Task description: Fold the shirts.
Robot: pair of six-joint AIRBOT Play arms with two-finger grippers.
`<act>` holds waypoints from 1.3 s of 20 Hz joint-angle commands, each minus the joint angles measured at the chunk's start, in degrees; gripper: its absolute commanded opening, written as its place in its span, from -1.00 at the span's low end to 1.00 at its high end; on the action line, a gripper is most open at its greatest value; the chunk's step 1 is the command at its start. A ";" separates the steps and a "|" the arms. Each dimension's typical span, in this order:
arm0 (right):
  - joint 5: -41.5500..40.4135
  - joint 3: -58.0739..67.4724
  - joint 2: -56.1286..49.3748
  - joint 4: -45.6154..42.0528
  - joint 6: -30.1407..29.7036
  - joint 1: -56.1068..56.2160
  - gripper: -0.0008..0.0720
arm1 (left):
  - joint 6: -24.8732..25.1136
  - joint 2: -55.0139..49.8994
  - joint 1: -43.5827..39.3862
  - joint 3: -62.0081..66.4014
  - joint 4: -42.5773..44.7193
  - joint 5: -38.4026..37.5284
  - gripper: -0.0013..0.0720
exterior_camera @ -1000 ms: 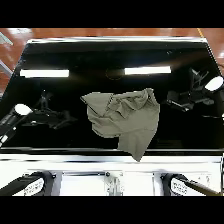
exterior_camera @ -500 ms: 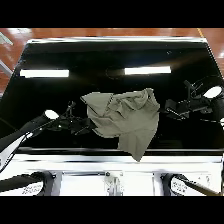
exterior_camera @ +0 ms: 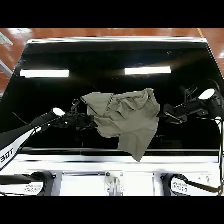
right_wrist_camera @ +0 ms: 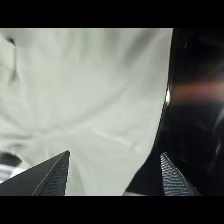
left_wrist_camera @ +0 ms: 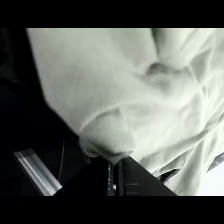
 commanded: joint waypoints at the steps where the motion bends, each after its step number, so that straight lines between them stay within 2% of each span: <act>1: 1.03 -1.31 -4.13 -0.04 0.02 0.13 0.90 | 2.97 -0.85 -0.04 1.53 -0.24 -2.78 -0.86; 2: 1.18 -1.46 -5.53 0.11 0.31 0.15 0.90 | 4.07 -0.57 -0.02 1.81 -0.07 -4.11 -0.86; 6: 2.05 -1.46 -10.95 0.33 1.31 2.62 0.90 | 3.39 0.81 -0.52 1.86 0.79 -5.53 -0.86; 10: -1.84 -1.44 -15.08 0.52 3.54 6.73 0.84 | 3.41 2.86 -0.72 1.88 0.85 -5.38 -0.87; 11: -2.95 -1.44 -15.30 0.70 4.04 7.43 0.46 | 3.39 3.69 -0.63 1.88 0.85 -5.14 -0.87; 13: -4.11 -1.22 -15.15 3.15 4.09 7.93 -0.86 | 3.39 5.62 -0.63 1.88 0.85 -3.52 -0.87; 16: -1.22 2.75 -11.08 10.16 -5.18 7.93 -0.85 | 2.78 11.10 -0.63 3.04 4.87 -1.01 -0.87; 20: 1.14 18.10 5.38 11.23 -9.79 7.93 -0.85 | 0.48 27.54 -1.03 16.26 25.73 -5.01 -0.87; 22: -3.69 26.77 15.65 9.46 -10.43 7.93 -0.85 | -3.17 36.28 -0.26 25.90 31.36 -4.70 -0.87; 26: -23.15 33.51 34.49 7.74 -5.90 7.93 -0.85 | -7.98 48.57 0.55 39.58 32.33 -0.96 -0.87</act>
